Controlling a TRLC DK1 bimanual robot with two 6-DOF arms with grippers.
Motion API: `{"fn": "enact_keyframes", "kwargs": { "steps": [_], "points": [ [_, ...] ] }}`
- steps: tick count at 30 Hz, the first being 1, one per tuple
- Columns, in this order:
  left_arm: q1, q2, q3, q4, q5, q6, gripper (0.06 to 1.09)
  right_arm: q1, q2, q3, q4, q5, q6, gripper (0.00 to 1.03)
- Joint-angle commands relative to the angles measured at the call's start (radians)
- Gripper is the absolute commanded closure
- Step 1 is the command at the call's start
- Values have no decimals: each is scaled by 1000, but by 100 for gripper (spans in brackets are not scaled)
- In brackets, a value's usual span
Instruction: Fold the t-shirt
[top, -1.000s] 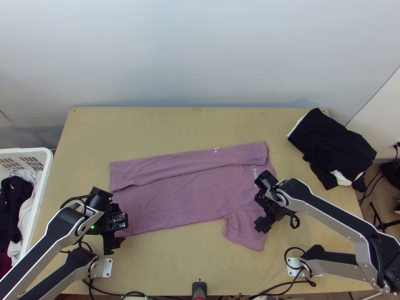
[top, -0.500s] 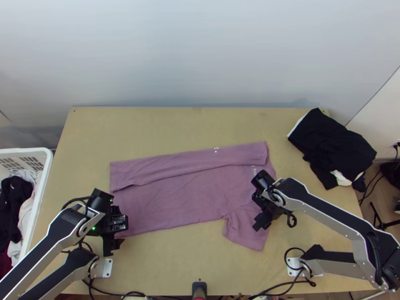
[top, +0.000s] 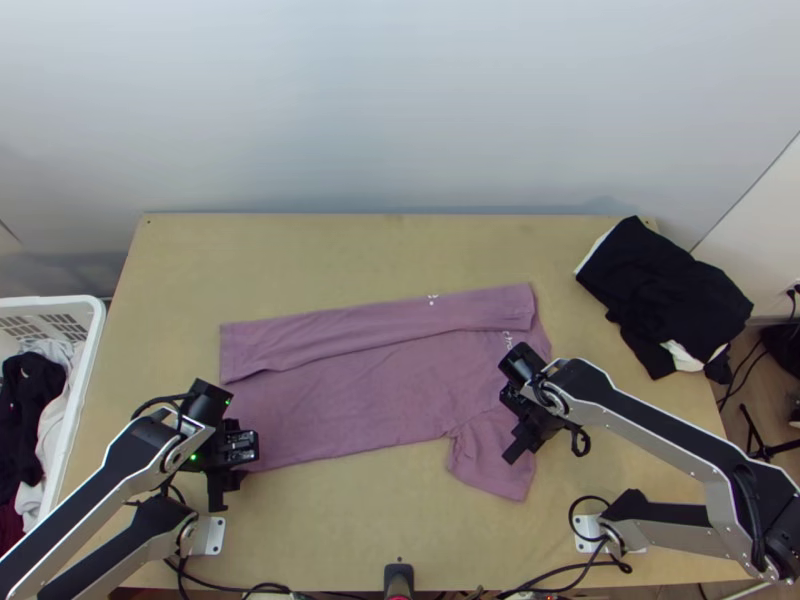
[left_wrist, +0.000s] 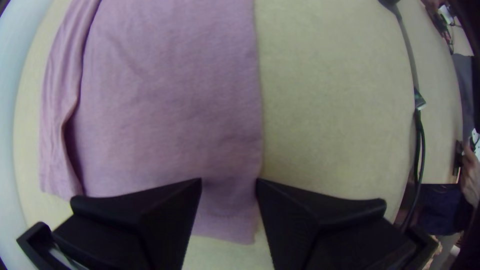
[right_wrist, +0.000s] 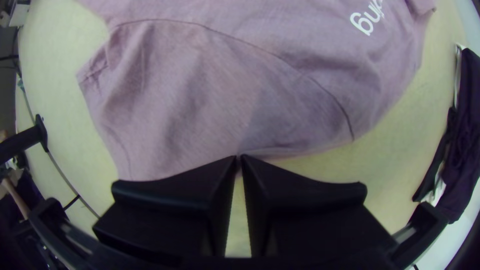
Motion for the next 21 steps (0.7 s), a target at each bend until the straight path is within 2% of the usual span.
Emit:
{"fn": "enact_keyframes", "kwargs": {
  "steps": [1,2,9,13,17,21],
  "points": [
    [-6,1,-16,16,0,-1,71,7,-11,-16,23,0,-3,99],
    [-6,1,-17,15,0,-1,75,7,-13,-19,25,0,-3,100],
    [-18,-31,-72,18,1,-1,78,24,-11,-37,34,0,-4,100],
    [-32,-40,-77,13,0,-5,87,27,-11,-45,37,0,-4,100],
    [-38,-74,-57,16,3,3,101,34,-19,-42,39,0,-6,100],
    [-37,-80,-37,16,13,-23,103,21,-45,-28,31,0,0,100]
  ]
}}
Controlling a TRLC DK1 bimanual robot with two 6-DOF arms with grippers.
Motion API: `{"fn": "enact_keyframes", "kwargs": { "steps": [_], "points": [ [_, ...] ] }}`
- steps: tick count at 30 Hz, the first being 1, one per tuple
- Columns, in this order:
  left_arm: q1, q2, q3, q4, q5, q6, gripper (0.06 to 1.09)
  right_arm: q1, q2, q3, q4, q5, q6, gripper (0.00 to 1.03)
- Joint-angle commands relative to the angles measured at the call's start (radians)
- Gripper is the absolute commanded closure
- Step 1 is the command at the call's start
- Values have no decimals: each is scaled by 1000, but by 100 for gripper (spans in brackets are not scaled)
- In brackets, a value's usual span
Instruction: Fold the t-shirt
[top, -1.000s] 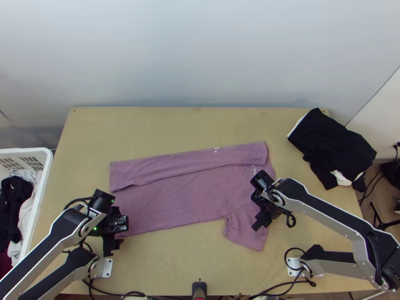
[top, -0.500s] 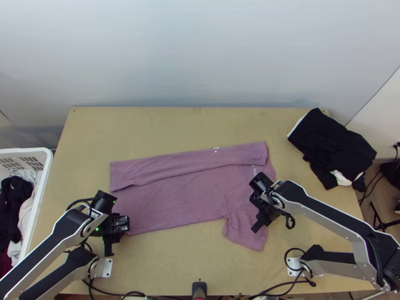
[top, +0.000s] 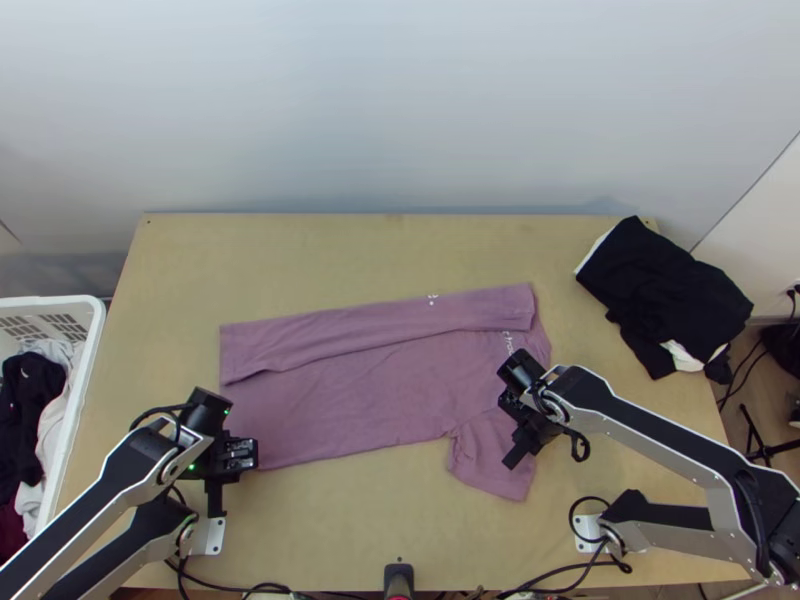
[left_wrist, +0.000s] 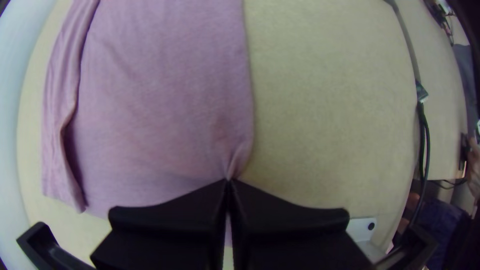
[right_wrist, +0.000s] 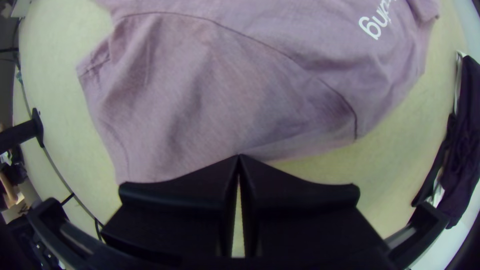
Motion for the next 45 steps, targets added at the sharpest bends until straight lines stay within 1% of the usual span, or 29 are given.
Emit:
{"fn": "enact_keyframes", "kwargs": {
  "steps": [1,4,7,11,15,18,22,27,32,35,40,45],
  "points": [
    [-5,-27,24,3,19,-35,104,-9,-32,10,-8,-3,6,100],
    [-4,-35,48,3,41,-72,104,-16,-53,13,-18,-3,1,100],
    [1,-40,123,-45,98,-113,104,-41,-108,27,-35,-3,-5,100],
    [-1,-40,191,-81,107,-142,104,-76,-168,75,-102,-6,-28,100],
    [7,-41,231,-107,108,-147,104,-116,-204,121,-157,-25,-57,100],
    [41,-40,229,-97,107,-142,104,-174,-205,148,-165,-42,-85,100],
    [166,-23,243,-83,128,-89,104,-251,-185,200,-165,-71,-129,100],
    [301,19,292,-69,162,-44,104,-320,-124,300,-165,-131,-165,100],
    [370,83,333,-20,182,-41,104,-377,-18,404,-165,-183,-198,100],
    [392,145,378,6,200,-53,104,-383,43,464,-163,-200,-206,100],
    [412,227,442,40,202,-66,104,-394,154,587,-163,-209,-217,100],
    [435,266,456,52,200,-67,104,-421,280,725,-163,-220,-215,100]
  ]
}}
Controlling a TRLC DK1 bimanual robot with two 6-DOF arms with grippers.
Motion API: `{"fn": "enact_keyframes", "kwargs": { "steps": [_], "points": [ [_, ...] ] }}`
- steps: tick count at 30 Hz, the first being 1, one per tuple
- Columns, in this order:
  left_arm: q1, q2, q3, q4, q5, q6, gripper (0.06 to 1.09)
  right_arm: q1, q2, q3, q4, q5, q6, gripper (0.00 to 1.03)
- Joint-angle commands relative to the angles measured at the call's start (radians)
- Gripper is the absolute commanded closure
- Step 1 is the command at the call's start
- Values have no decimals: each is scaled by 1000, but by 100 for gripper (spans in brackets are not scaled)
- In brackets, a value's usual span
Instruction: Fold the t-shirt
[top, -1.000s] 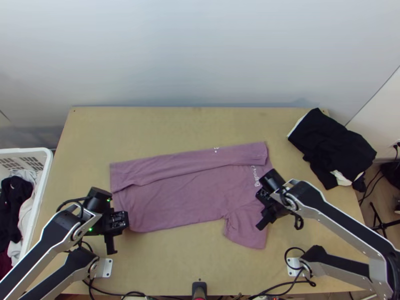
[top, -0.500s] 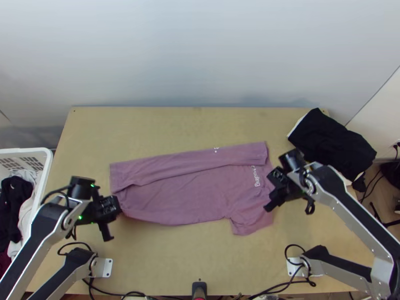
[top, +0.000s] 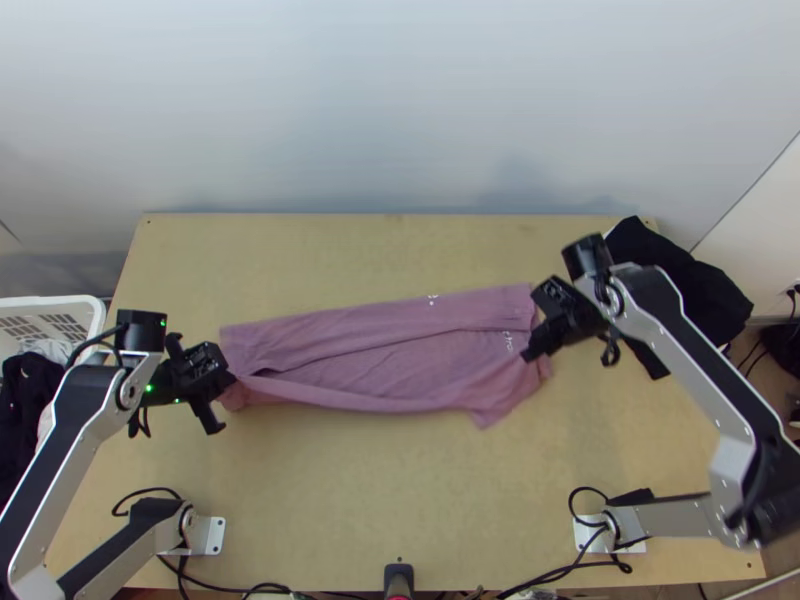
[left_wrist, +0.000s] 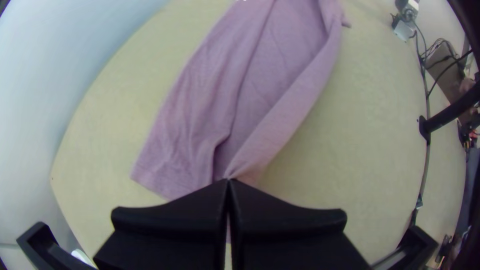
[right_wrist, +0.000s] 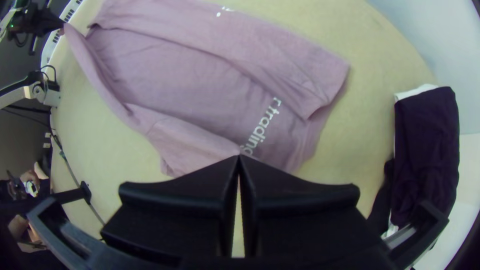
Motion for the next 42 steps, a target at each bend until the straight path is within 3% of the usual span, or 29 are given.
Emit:
{"fn": "enact_keyframes", "kwargs": {
  "steps": [1,7,15,22,42],
  "points": [
    [49,78,41,27,4,0,104,-36,176,191,2,-19,-9,100],
    [64,122,33,43,4,15,104,-65,315,358,-3,-71,10,100],
    [66,210,7,93,-8,20,104,-76,478,507,-3,-75,40,100],
    [121,276,36,127,-10,53,104,-120,588,532,3,-76,28,100],
    [118,487,122,201,-21,99,102,-137,642,510,57,-76,14,100]
  ]
}}
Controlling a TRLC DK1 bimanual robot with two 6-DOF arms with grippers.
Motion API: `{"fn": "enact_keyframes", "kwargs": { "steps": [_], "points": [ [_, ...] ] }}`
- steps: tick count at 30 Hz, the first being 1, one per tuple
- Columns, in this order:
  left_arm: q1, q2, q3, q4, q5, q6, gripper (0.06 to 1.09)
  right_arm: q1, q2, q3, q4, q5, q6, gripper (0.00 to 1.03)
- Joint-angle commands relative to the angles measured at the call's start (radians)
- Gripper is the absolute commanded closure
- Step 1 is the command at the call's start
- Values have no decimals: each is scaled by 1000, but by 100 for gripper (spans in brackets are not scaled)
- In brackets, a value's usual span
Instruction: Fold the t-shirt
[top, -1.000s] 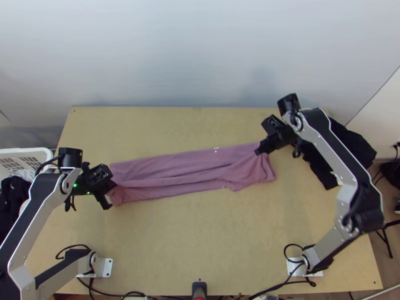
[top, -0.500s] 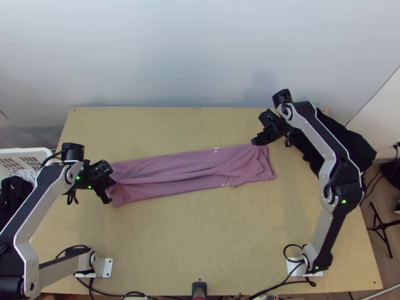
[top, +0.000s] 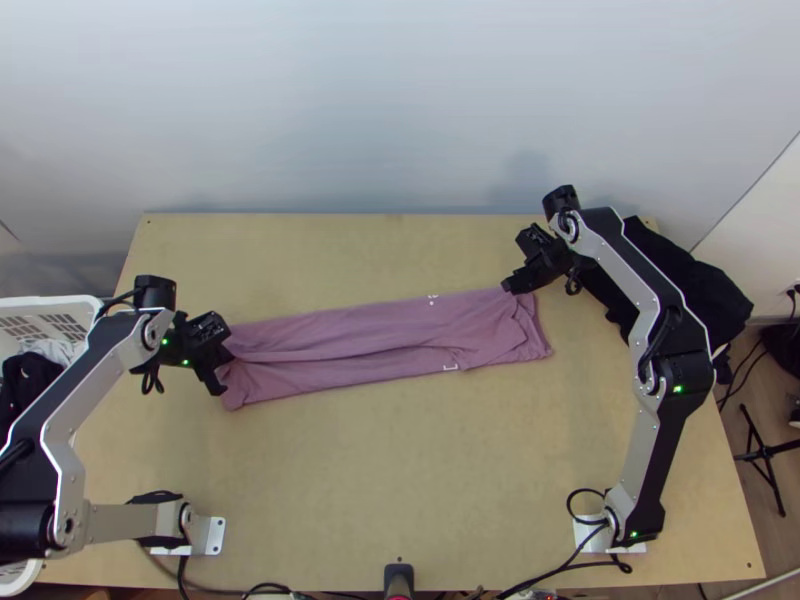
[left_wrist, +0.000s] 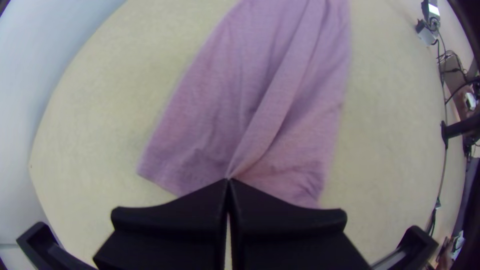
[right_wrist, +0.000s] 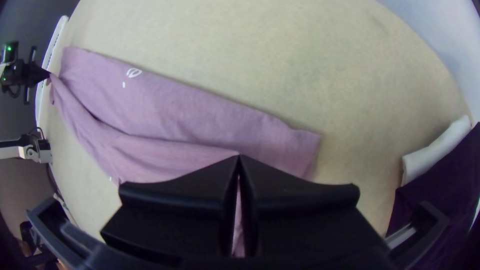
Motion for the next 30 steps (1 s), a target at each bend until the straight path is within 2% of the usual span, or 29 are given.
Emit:
{"fn": "enact_keyframes", "kwargs": {
  "steps": [1,3,6,7,9,12,15,17,20,23,28,30],
  "points": [
    [-8,77,42,19,-8,10,99,-7,15,-4,12,1,-1,100],
    [-11,91,47,33,-17,-1,71,-10,16,-4,14,1,-1,100],
    [-8,123,48,37,-48,-16,14,-21,21,-1,17,1,2,98],
    [-5,129,48,37,-52,-19,10,-24,21,-1,15,1,3,96],
    [3,119,47,44,-51,-31,10,-32,18,-3,12,1,6,87],
    [29,88,58,48,-51,-51,10,-40,9,-3,-2,1,8,66],
    [72,47,79,47,-43,-70,10,-55,-5,2,-11,1,9,52],
    [106,25,91,47,-39,-70,10,-64,-13,6,-26,1,9,37],
    [172,20,130,42,-22,-106,10,-81,-34,8,-48,3,9,21],
    [215,31,182,-12,33,-183,10,-89,-79,6,-79,1,11,19],
    [212,85,226,-222,149,-312,10,-43,-169,-14,-134,-17,5,21],
    [207,83,210,-254,196,-361,10,-18,-198,-29,-134,-45,-3,38]
  ]
}}
